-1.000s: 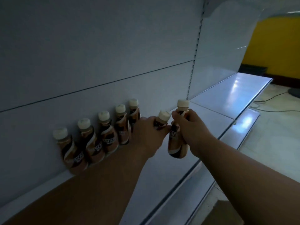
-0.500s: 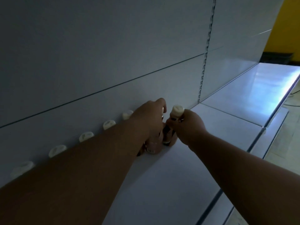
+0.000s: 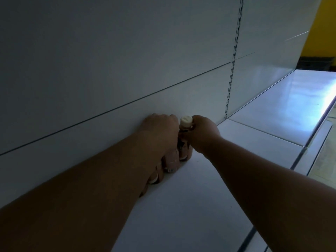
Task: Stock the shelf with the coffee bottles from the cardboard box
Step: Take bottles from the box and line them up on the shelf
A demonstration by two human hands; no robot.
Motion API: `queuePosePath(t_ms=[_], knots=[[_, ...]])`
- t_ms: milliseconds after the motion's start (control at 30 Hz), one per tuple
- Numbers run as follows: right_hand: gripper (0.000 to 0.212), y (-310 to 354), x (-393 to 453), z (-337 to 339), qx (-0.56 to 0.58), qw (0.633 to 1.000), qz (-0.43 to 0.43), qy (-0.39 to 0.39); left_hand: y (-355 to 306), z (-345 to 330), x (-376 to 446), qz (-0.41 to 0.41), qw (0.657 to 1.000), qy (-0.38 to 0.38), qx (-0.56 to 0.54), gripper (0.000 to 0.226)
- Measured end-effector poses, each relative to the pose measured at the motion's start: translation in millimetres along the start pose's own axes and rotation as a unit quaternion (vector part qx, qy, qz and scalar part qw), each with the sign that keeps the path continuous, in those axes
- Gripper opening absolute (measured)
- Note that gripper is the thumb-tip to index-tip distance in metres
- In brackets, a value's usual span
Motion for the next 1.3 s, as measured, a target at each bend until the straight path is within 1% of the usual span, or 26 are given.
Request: queuePosePath(t_ms=[100,167,267,333,433,567,700,833,1000,1133,1233,1300], knots=[[0.026,0.3,1.1,-2.3,0.002,1.0,0.002,-0.015,2.7,-2.2,-0.1,0.002,1.0,0.005,0.001,0.032],[0.028,-0.3,1.3,-5.3,0.004,1.0,-0.003,-0.01,1.5,-5.2,-1.1,0.003,1.0,-0.001,0.017,0.036],[0.04,1.7,-6.1,0.5,-0.013,1.0,0.0,-0.01,-0.4,-6.5,-4.9,0.007,0.998,-0.035,0.041,0.043],[0.048,5.7,-16.2,11.5,-0.045,0.999,0.022,-0.012,-1.1,-2.7,-15.2,0.016,0.997,-0.051,0.053,0.045],[0.051,16.1,-38.4,42.7,-0.087,0.995,0.054,-0.013,-6.1,13.8,-37.2,0.023,0.996,-0.068,0.052,0.052],[0.045,35.8,-82.1,100.8,-0.141,0.985,0.095,-0.026,-27.8,55.9,-72.2,-0.018,0.991,-0.134,-0.013,0.041],[0.044,54.2,-141.0,161.0,-0.158,0.979,0.108,-0.076,-63.2,89.3,-113.3,-0.058,0.977,-0.176,-0.101,0.022],[0.043,51.4,-209.9,215.5,-0.178,0.973,0.096,-0.114,-124.4,107.6,-163.6,-0.095,0.965,-0.136,-0.202,0.029],[0.04,10.6,-303.4,276.3,-0.2,0.966,0.04,-0.159,-219.6,111.2,-220.4,-0.176,0.937,-0.119,-0.277,0.027],[0.04,-50.6,-377.4,313.1,-0.214,0.961,-0.032,-0.172,-301.6,81.5,-264.6,-0.267,0.914,-0.054,-0.302,0.025],[0.038,-111.7,-427.0,328.7,-0.228,0.951,-0.116,-0.172,-363.2,45.3,-301.2,-0.306,0.903,0.009,-0.301,0.022],[0.039,-152.7,-451.6,335.2,-0.229,0.945,-0.147,-0.181,-403.9,19.0,-325.4,-0.337,0.891,0.047,-0.3,0.021]])
Point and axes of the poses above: each hand's wrist, its own x-axis towards the middle knuckle, its own z-axis out of the back of the hand, y = z × x, the point moved 6 cm from there along x, towards the middle knuckle, and after that the axes turned 7 degrees about -y, right-handed, at the moved point
